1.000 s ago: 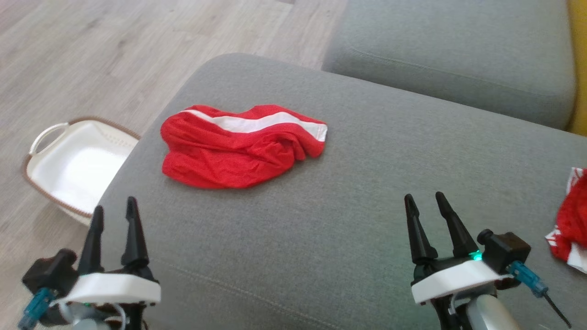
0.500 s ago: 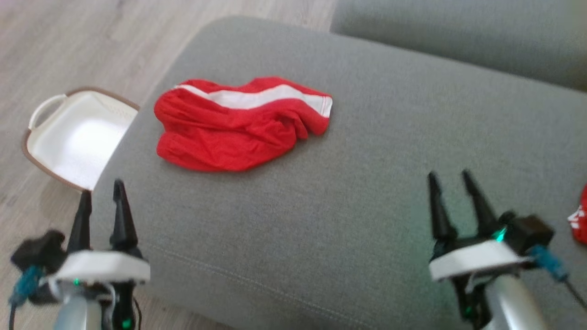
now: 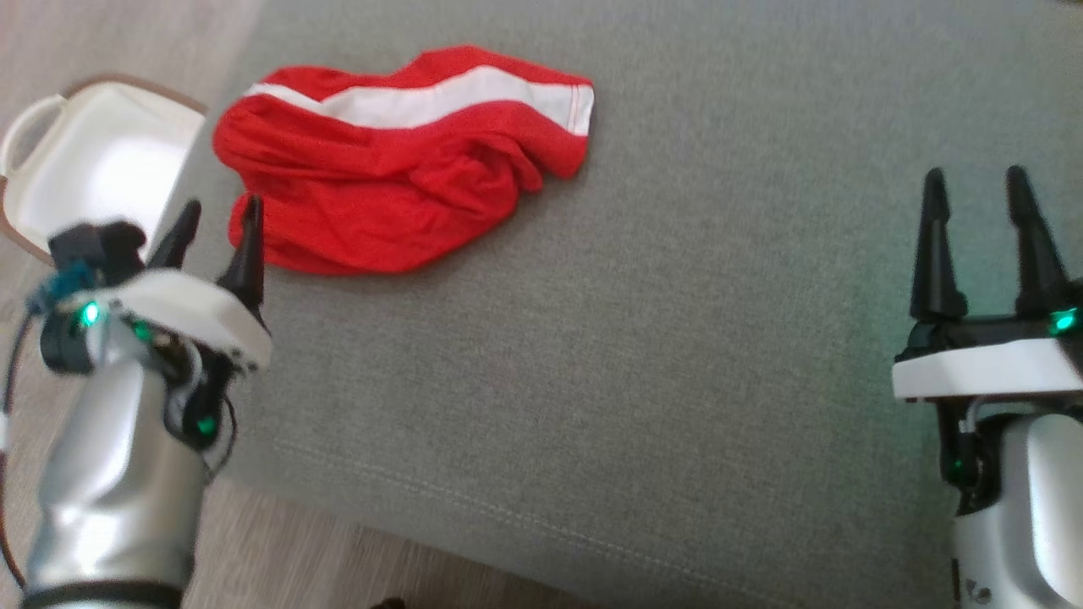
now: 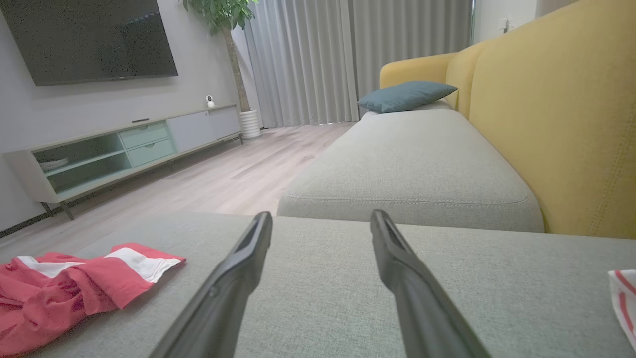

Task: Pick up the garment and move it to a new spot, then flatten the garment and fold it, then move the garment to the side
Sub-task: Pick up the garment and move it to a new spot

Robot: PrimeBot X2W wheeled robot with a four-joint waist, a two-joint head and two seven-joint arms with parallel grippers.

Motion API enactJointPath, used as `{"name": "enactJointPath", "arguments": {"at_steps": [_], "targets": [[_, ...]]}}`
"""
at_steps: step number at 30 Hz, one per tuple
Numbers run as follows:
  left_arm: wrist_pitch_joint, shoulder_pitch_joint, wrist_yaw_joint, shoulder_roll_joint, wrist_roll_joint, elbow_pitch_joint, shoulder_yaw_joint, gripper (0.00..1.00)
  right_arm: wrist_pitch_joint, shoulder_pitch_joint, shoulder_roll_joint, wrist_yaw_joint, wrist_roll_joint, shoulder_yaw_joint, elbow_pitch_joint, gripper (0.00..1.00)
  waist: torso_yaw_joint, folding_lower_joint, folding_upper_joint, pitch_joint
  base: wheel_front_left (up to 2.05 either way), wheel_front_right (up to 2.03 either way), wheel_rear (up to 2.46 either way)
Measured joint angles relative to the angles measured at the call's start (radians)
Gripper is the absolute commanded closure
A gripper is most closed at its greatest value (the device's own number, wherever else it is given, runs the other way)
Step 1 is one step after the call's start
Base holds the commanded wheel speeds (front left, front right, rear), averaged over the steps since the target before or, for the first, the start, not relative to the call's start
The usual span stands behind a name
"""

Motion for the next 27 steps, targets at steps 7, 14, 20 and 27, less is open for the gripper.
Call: {"name": "enactJointPath", "arguments": {"at_steps": [7,14,20,27], "targets": [[0.066,-0.2,-0.005,0.047,-0.105,0.212,-0.072,0.0,0.045,-0.001,0.0,0.0,-0.033,0.004,-0.09,0.0,-0.024,0.0,0.0,0.1,0.0,0.0,0.0],[0.112,-0.314,-0.006,0.077,-0.172,0.372,-0.128,0.0,0.06,-0.012,-0.001,0.0,-0.048,0.013,-0.122,0.0,-0.068,0.0,0.0,0.167,0.0,0.0,0.0],[0.137,-0.36,-0.006,0.083,-0.249,0.441,-0.169,0.0,0.06,-0.023,-0.001,0.0,-0.049,0.012,-0.134,0.0,-0.093,0.0001,0.0,0.194,0.0,0.0,0.0],[0.164,-0.37,-0.005,0.095,-0.324,0.451,-0.244,1.0,0.06,-0.023,-0.001,0.0,-0.049,0.016,-0.124,0.0,-0.101,0.0001,0.0,0.184,0.0,0.0,0.0]]}}
